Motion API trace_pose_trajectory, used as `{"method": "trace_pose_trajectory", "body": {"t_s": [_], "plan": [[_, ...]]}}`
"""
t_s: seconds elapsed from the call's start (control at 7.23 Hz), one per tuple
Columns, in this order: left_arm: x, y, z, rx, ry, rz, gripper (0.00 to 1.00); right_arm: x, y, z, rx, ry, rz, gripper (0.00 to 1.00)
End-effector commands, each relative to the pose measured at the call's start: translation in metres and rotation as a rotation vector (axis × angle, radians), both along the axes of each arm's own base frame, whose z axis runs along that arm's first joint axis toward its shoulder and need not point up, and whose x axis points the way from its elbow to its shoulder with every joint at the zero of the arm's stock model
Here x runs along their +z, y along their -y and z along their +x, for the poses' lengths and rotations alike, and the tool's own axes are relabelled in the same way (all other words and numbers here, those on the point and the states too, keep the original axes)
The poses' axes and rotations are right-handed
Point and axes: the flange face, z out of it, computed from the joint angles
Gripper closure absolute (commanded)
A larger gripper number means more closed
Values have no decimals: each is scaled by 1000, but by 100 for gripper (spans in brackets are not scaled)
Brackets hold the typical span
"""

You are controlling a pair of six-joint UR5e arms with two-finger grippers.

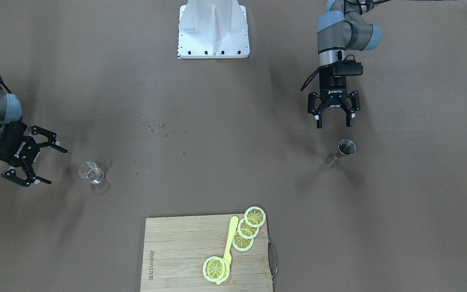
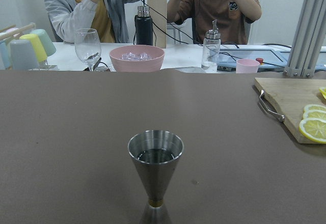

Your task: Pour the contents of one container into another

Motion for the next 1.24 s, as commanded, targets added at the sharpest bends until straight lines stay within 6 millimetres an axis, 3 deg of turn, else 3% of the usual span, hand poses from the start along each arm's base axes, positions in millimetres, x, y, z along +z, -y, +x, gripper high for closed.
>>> {"method": "trace_pose_trajectory", "body": {"t_s": [0.0, 0.41, 0.69, 1.11], "plan": [[20, 11, 13, -24, 15, 2, 4, 1, -1, -2, -12, 0, 2, 0], [16, 30, 10, -75, 15, 14, 5, 8, -10, -4, -49, 26, 26, 1], [20, 53, 30, -138, 42, 34, 7, 0, 0, -15, -25, 25, 49, 1], [26, 57, 31, -162, 64, 43, 9, 2, 6, -31, 22, 17, 82, 1]]}}
